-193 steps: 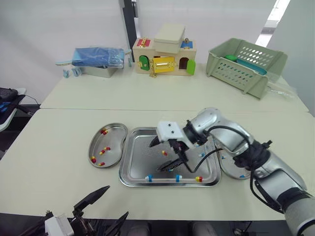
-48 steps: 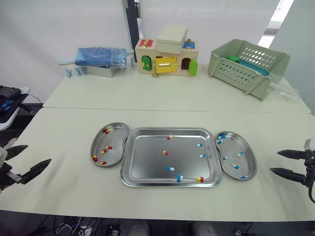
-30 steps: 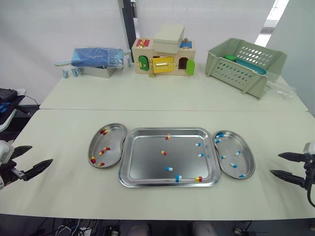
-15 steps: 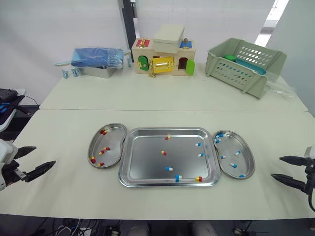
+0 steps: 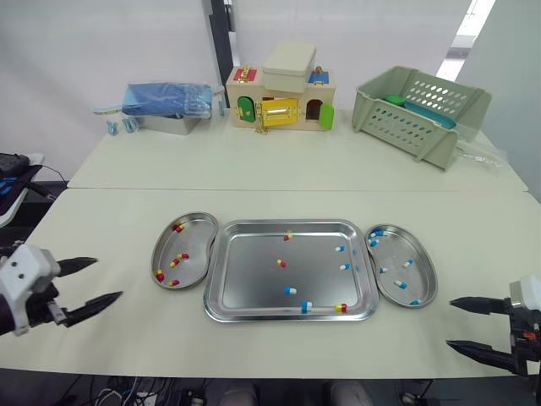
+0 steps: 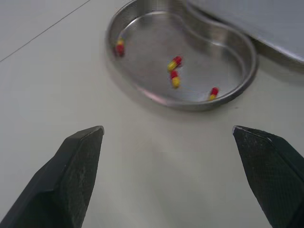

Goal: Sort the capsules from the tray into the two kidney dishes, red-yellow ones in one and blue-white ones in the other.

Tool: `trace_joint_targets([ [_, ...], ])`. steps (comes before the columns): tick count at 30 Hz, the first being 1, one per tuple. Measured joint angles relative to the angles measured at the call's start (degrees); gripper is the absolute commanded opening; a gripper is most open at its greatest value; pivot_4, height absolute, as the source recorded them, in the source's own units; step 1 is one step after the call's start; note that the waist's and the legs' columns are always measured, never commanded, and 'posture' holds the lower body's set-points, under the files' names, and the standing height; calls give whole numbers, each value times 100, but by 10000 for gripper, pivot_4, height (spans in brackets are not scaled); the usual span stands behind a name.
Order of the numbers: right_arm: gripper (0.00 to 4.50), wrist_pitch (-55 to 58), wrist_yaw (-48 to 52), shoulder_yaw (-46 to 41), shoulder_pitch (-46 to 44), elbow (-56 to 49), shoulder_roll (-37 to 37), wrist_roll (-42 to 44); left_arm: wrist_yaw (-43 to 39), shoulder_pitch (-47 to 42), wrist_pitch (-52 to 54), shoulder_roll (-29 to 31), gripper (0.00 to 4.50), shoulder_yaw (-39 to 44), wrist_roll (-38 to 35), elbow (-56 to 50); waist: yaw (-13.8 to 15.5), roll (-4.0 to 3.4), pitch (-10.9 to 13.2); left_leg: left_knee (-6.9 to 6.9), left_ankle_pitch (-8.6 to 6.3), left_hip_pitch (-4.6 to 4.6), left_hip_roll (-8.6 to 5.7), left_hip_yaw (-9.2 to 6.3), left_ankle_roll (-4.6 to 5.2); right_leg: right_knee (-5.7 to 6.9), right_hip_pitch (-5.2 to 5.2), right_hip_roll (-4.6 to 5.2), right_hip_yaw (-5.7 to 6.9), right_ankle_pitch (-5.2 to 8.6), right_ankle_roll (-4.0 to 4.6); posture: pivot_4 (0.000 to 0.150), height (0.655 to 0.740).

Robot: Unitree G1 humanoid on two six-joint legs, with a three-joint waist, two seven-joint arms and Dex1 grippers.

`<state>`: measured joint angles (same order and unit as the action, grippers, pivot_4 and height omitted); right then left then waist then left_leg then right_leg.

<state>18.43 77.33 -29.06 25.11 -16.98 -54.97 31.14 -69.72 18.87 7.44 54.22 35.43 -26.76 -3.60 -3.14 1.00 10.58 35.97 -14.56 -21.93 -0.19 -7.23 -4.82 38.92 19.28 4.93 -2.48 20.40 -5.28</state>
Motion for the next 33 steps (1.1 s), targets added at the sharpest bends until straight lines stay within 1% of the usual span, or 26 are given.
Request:
trace_joint_targets([
  [4,44734,177,-45,142,-137,-458,-3,169,-88,298,-74,-502,45000,-8,-263,-775,27,5,-1,3,0,-1,0,-3,0,0,-2,0,4,0,0,1500,7400],
  [5,44734,253,-105,213,-293,-571,-19,203,-100,475,-121,-682,45000,-2,-347,-1025,10,4,-2,3,0,1,-1,6,0,-2,-3,2,-5,-1,-1,1500,7400],
  [6,44734,375,-203,355,-583,-770,-39,302,-127,676,-225,-1008,45000,-61,-473,-1396,-10,4,-2,5,0,3,-1,14,0,-4,-2,4,-12,-2,-2,1500,7400],
  [8,44734,541,-330,546,-920,-1013,-118,421,-170,902,-384,-1324,45000,-187,-563,-1710,1,6,-2,5,0,2,1,7,0,-4,-3,2,-4,-2,-2,1500,7400],
  [10,44734,1008,-636,905,-1512,-1330,-335,571,-240,1287,-746,-1874,45000,-389,-621,-1986,3,6,-2,6,0,2,-1,7,0,-5,-3,2,-5,-2,-2,1500,7400],
  [12,44734,1521,-916,1256,-2017,-1579,-520,732,-322,1441,-1131,-2284,45000,-615,-615,-2057,45,8,-2,9,0,-2,-2,0,0,-5,-4,2,2,-2,-1,1500,7400],
  [14,44734,2135,-1267,1703,-2775,-1853,-612,1016,-304,1594,-1509,-2694,45000,-854,-593,-2131,107,12,-4,11,0,-4,-2,-3,0,-7,-3,2,4,-2,-1,1500,7400],
  [17,44734,2627,-1618,2296,-3630,-2084,-578,1129,-270,1947,-1937,-3074,45000,-1128,-499,-2244,137,17,-4,9,-1,-13,-5,-5,-1,-20,-2,3,7,-2,-1,1500,7400],
  [21,44734,3312,-2143,3312,-4842,-2062,-108,1033,-95,2105,-2457,-3447,45000,-1500,-338,-2292,141,19,-3,9,-1,-15,-6,-14,-1,-21,-1,3,13,-2,-1,1500,7400],
  [25,44734,3668,-2596,4341,-5841,-1652,591,538,256,2198,-2855,-3817,45000,-1839,-212,-2328,124,19,-4,9,-1,-17,-7,-14,-1,-23,2,3,11,-2,-2,1500,7400],
  [27,44734,3713,-2705,4809,-6194,-1347,885,195,457,2288,-3070,-4064,45000,-2069,-104,-2335,113,19,-4,9,-1,-18,-7,-15,-1,-20,4,4,11,-2,-2,1500,7400],
  [31,44734,3874,-2761,5526,-6634,-956,1322,-197,746,2492,-3439,-4192,45000,-2414,93,-2347,65,17,-4,8,-3,-28,-9,-7,2,-25,17,6,2,-2,-2,1500,7400],
  [33,44734,4042,-2766,5772,-6867,-872,1503,-319,837,2589,-3616,-4227,45000,-2587,167,-2345,24,16,-4,9,-3,-53,-11,-5,3,-24,43,8,0,-4,-4,1500,7400],
])
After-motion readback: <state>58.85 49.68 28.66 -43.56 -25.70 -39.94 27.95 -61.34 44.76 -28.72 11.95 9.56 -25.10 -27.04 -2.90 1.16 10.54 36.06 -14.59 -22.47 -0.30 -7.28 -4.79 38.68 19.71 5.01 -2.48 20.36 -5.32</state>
